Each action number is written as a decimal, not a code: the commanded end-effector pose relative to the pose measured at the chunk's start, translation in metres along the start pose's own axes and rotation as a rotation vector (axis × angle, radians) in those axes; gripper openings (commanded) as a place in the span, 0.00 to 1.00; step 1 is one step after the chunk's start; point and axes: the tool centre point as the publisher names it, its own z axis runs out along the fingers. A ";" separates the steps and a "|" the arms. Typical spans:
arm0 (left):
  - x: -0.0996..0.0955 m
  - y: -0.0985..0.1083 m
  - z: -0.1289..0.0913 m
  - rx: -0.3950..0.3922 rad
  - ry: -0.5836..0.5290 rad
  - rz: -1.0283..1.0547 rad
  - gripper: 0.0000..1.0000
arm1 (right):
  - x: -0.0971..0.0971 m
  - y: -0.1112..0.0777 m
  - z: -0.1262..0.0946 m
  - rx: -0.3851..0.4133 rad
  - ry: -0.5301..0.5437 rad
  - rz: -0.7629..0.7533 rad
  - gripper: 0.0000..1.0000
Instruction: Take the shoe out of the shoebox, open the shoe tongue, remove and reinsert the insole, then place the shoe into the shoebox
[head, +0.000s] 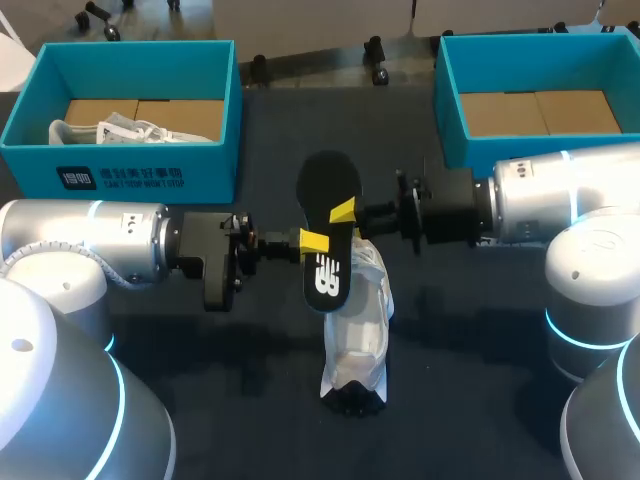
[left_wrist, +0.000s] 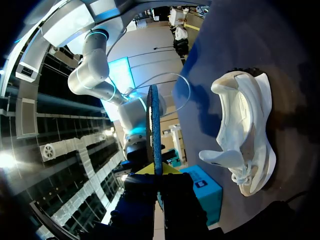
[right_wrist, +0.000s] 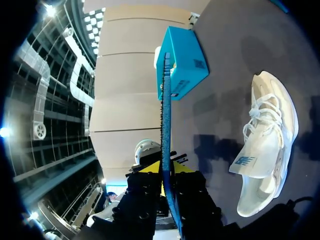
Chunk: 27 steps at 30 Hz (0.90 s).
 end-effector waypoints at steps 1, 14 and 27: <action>0.001 -0.001 0.001 -0.004 -0.001 0.002 0.00 | 0.002 -0.001 0.002 -0.003 -0.007 0.001 0.13; 0.001 -0.001 0.001 -0.004 -0.001 0.002 0.00 | 0.002 -0.006 0.002 -0.009 -0.003 0.000 0.18; 0.001 -0.001 0.001 -0.004 -0.001 0.002 0.00 | -0.001 -0.006 0.004 -0.017 0.003 -0.005 0.00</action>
